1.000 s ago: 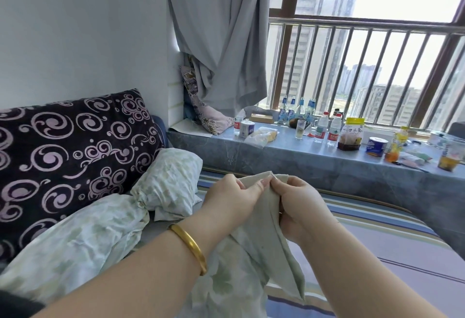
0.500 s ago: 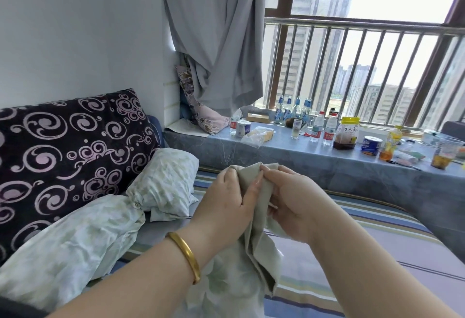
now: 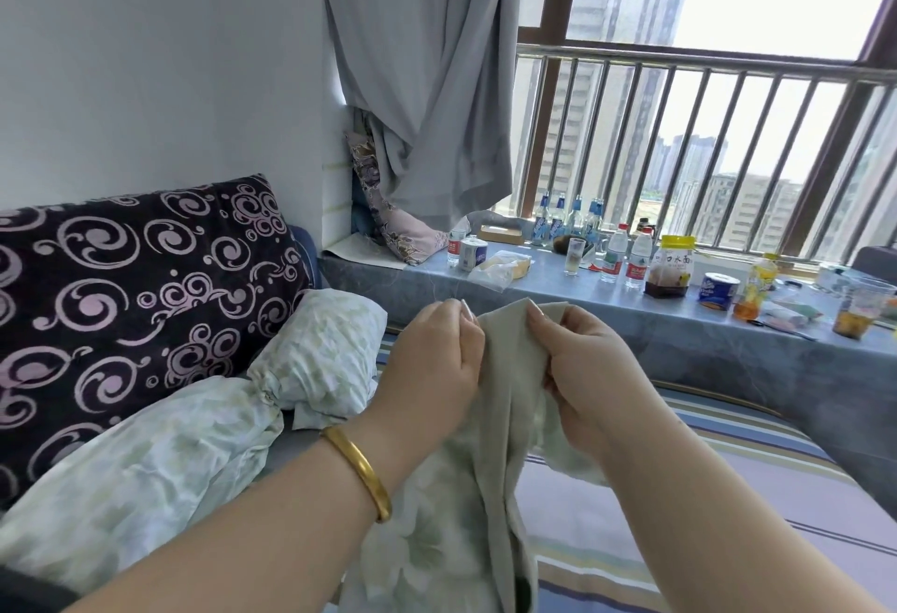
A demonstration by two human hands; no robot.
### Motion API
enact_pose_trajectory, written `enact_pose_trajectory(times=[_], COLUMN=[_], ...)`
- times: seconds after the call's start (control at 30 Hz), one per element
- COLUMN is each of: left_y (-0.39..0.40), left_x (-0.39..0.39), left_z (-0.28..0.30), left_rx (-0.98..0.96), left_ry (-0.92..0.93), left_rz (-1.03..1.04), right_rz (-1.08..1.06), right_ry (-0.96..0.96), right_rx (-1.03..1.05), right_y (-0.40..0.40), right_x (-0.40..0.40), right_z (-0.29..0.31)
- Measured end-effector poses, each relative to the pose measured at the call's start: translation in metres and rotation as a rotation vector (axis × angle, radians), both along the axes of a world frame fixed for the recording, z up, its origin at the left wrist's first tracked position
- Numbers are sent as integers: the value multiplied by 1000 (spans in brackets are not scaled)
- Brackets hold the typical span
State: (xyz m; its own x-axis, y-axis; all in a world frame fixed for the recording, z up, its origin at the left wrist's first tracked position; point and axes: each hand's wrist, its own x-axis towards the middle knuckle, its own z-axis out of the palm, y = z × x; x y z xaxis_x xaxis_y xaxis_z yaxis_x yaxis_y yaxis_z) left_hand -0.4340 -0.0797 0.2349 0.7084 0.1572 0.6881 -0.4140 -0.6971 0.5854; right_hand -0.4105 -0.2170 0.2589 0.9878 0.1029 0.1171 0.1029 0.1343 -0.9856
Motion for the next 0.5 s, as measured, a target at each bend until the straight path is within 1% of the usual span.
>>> enact_pose_trajectory(times=[0.07,0.1,0.17,0.23,0.3,0.37,0.43,0.47,0.5], left_y=[-3,-6,-8,-5,2,6,7,6,6], left_x=[1,1,1,0,-1,-1,-1,-1,0], left_z=[0,-1,-3,-6,-9,-11,-11,-11,-11], left_rx=[-159,-207,-194,-94,120,333,492,543,541], left_ry=[106,155,177,129,2,-137,-203,-225,-218], left_rz=[-41,-61,-58,-34,4,40,93,105,82], right_rz=[16,30,63,121,191,220,219,214,208], right_ry=[8,15,48,117,218,302,313,300,281], right_rx=[12,32,87,166,236,257,257,255,254], right_y=[2,4,6,6,3,0,-1,-1,-1], right_x=[-1,-2,-4,-7,-7,-7,-6,-5,-5], right_z=[-2,-2,-1,3,5,6,5,4,3])
